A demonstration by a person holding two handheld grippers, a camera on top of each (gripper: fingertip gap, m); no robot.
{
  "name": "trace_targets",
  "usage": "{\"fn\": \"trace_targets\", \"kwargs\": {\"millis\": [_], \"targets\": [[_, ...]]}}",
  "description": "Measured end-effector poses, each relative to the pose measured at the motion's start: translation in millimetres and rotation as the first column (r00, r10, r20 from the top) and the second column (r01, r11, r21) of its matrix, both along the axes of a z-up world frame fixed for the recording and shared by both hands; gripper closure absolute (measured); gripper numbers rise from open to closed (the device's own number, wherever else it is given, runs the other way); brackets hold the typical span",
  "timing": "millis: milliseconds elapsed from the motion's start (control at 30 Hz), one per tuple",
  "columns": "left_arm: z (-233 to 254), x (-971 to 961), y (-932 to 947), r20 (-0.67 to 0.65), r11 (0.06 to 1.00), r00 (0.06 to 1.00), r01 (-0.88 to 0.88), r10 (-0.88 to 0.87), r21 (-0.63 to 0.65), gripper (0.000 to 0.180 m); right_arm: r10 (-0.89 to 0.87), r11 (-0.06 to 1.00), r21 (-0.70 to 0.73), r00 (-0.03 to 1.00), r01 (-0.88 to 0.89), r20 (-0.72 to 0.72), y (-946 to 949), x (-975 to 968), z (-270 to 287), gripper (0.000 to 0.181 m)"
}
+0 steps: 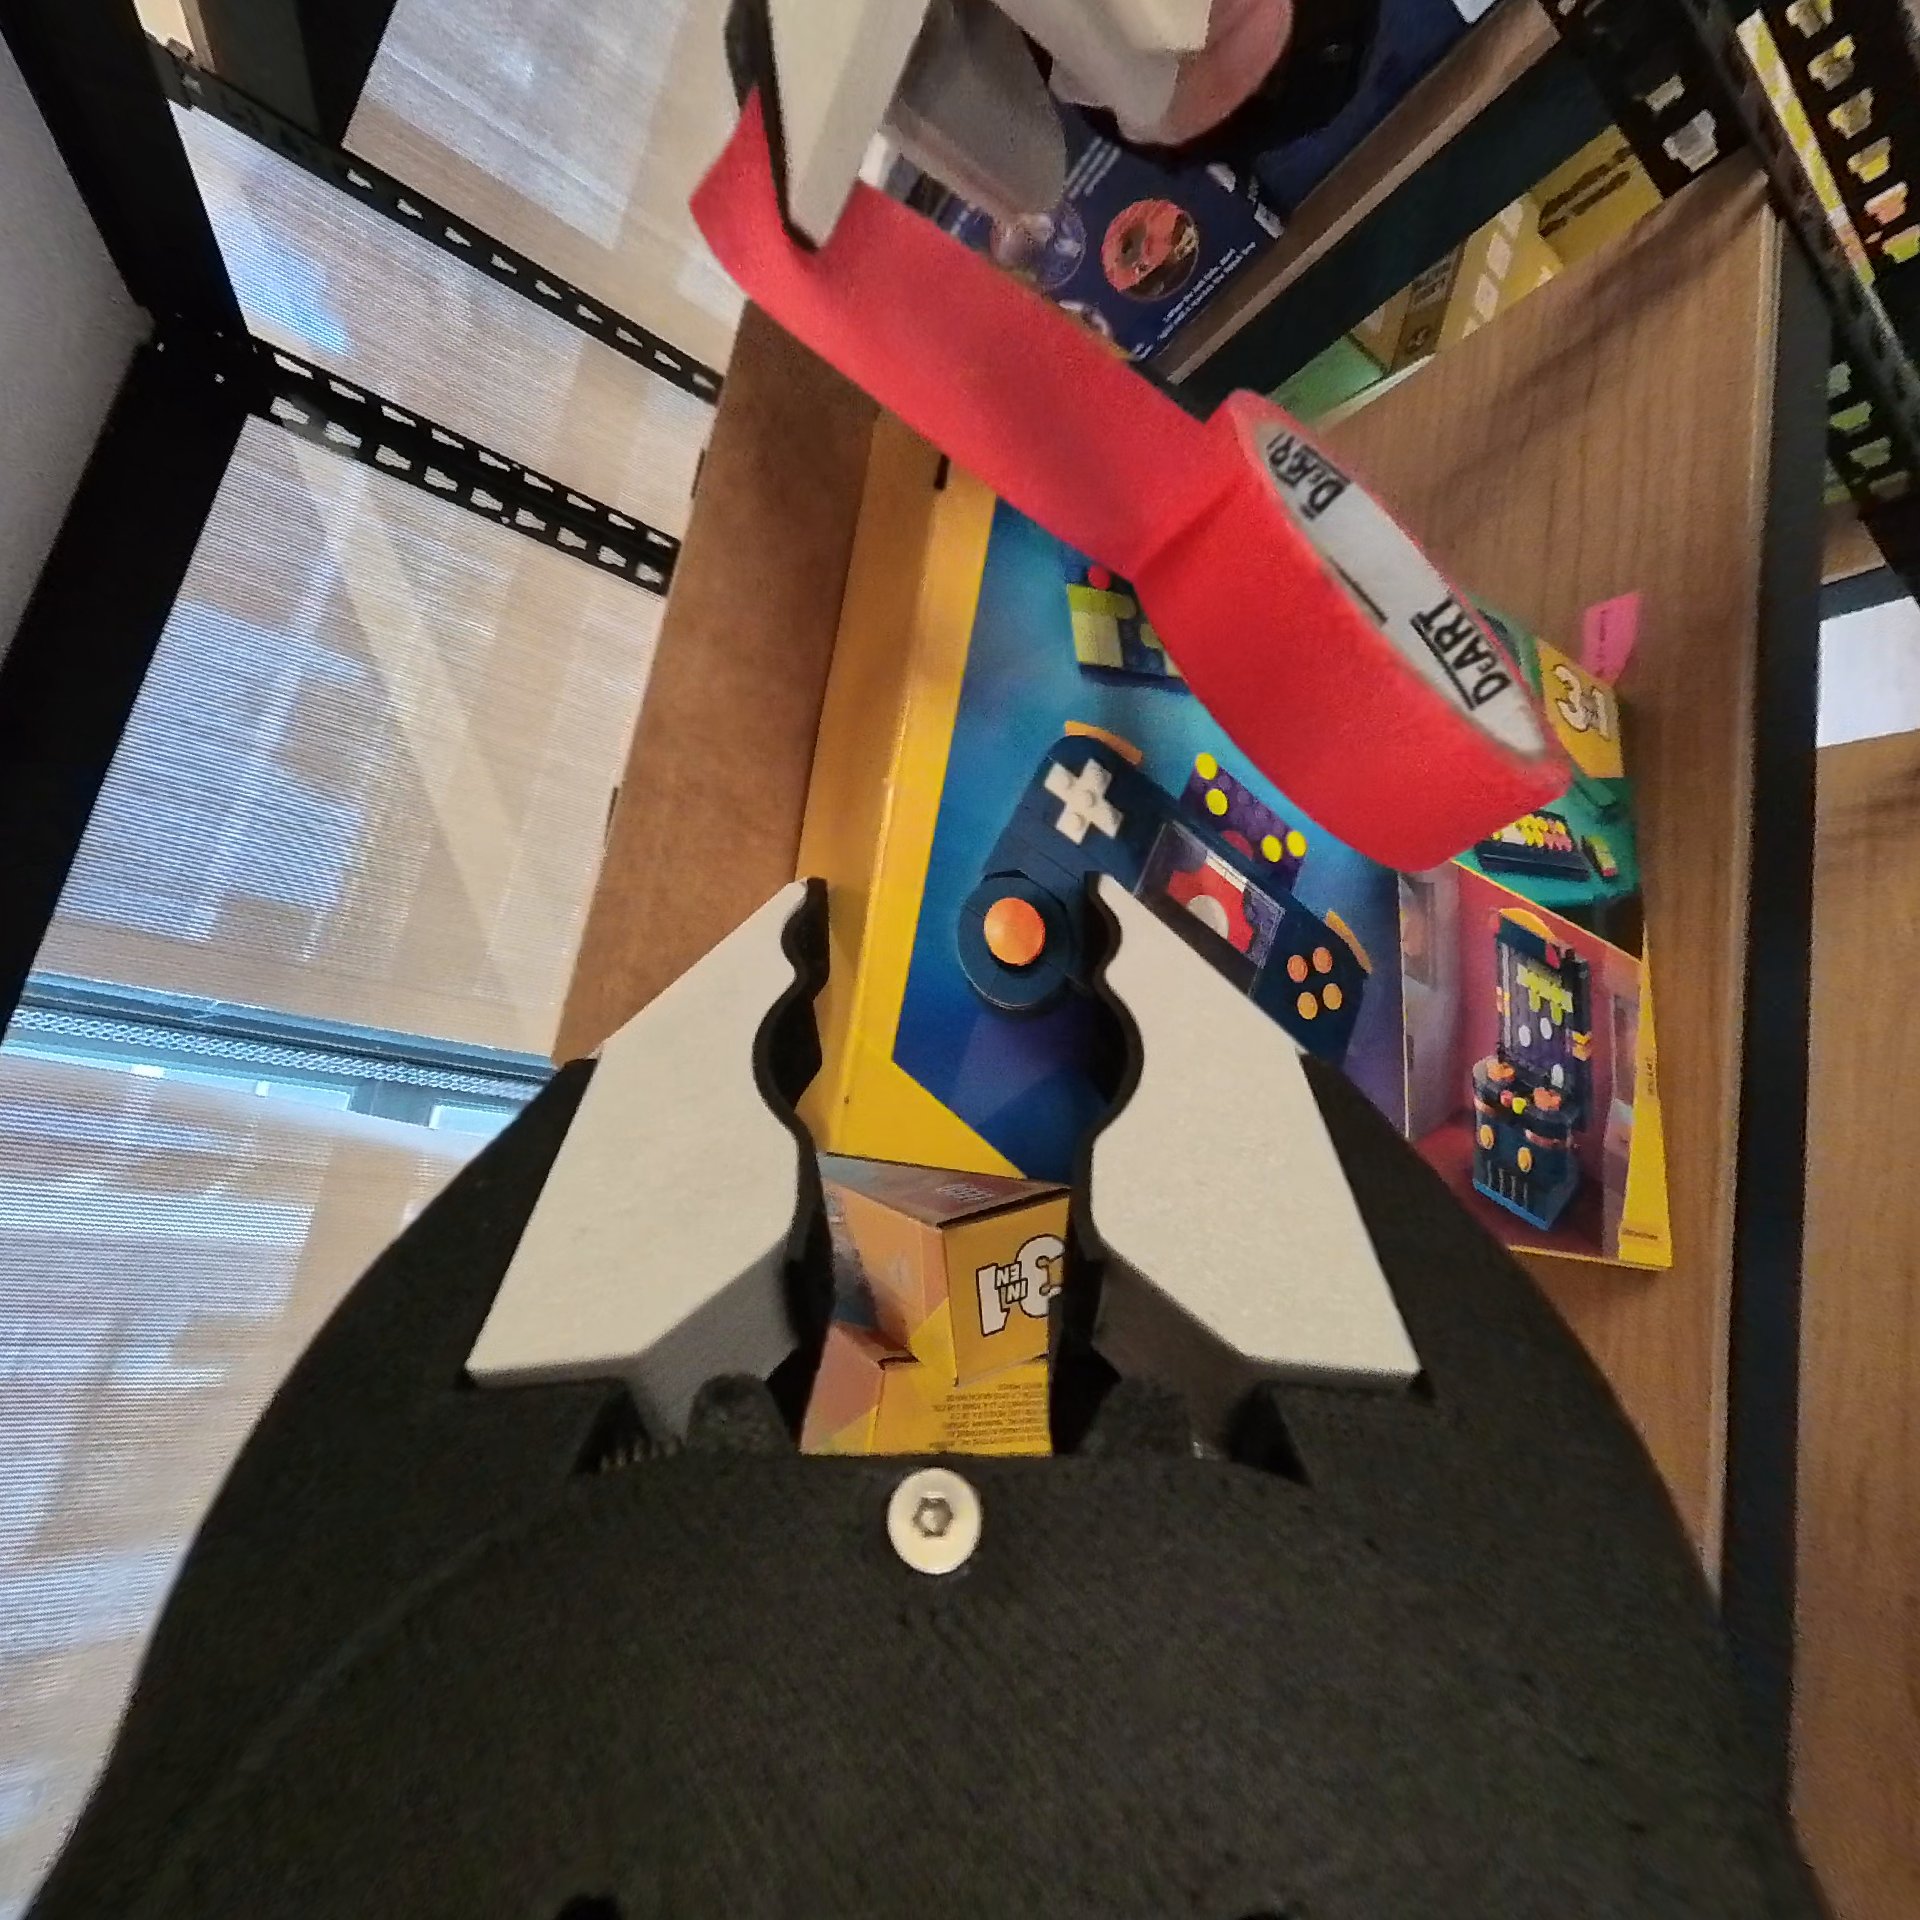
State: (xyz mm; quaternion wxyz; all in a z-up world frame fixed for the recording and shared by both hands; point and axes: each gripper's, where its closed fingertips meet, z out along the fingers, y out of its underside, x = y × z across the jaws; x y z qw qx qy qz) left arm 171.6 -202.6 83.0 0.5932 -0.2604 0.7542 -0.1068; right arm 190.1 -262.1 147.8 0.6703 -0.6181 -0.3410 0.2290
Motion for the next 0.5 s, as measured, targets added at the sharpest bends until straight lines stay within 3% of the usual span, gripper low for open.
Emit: {"fn": "trace_targets", "kwargs": {"millis": [267,500], "targets": [[1.5,-2.7,-3.7,-0.016,0.992,0.999,0.044,-0.046,-0.119,0.135,-0.016,1.0,-0.023,1.0,0.015,-0.017,3.6,26.1,11.7,0.181],[1.2,-4.2,-5.3,-0.012,0.99,0.998,0.059,-0.061,-0.125,0.133,0.219,0.972,-0.061,0.967,-0.228,-0.132,-5.4,36.9,-13.4,0.181]]}}
